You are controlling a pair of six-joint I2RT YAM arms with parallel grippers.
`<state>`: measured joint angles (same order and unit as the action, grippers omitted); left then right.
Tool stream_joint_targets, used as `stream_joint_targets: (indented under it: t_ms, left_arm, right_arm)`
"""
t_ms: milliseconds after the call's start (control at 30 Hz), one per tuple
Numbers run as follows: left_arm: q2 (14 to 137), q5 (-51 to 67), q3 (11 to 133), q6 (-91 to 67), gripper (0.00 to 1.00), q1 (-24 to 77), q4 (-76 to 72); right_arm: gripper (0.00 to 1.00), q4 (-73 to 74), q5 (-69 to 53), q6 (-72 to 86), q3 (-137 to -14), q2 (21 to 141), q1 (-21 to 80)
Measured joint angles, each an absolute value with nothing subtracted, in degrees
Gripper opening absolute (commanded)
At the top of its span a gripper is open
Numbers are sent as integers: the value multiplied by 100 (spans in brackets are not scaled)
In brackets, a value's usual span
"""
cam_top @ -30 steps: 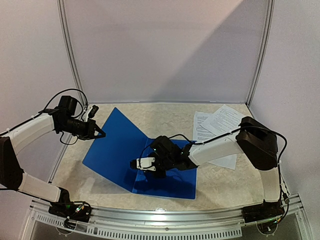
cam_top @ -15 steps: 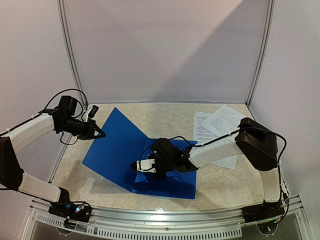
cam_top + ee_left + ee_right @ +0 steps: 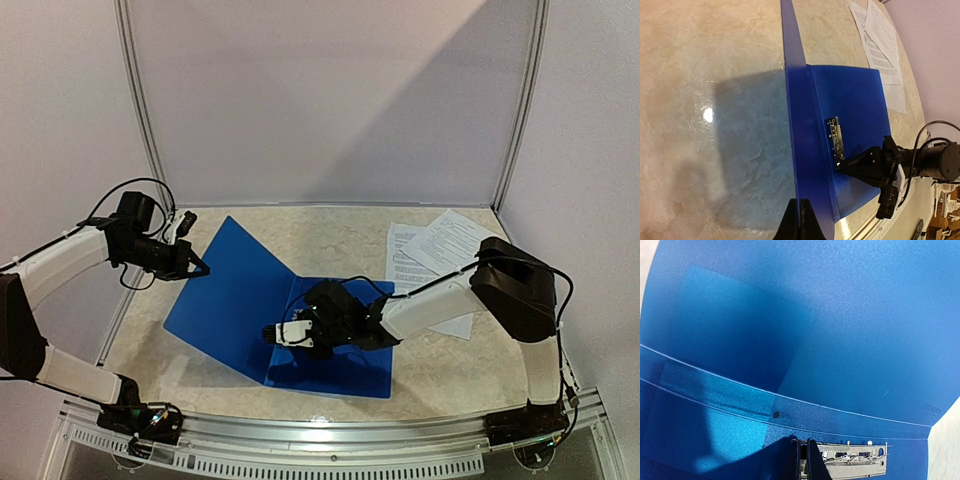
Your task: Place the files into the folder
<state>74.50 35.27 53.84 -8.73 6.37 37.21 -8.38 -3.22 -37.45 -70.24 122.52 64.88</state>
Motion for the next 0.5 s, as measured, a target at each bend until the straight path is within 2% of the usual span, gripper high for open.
stream_joint_targets:
  t_ms: [500]
  left_arm:
    - [7459, 3382, 5398, -751, 0, 711, 3975]
  right_arm:
    - [0, -1142, -764, -3203, -6466, 11922, 6250]
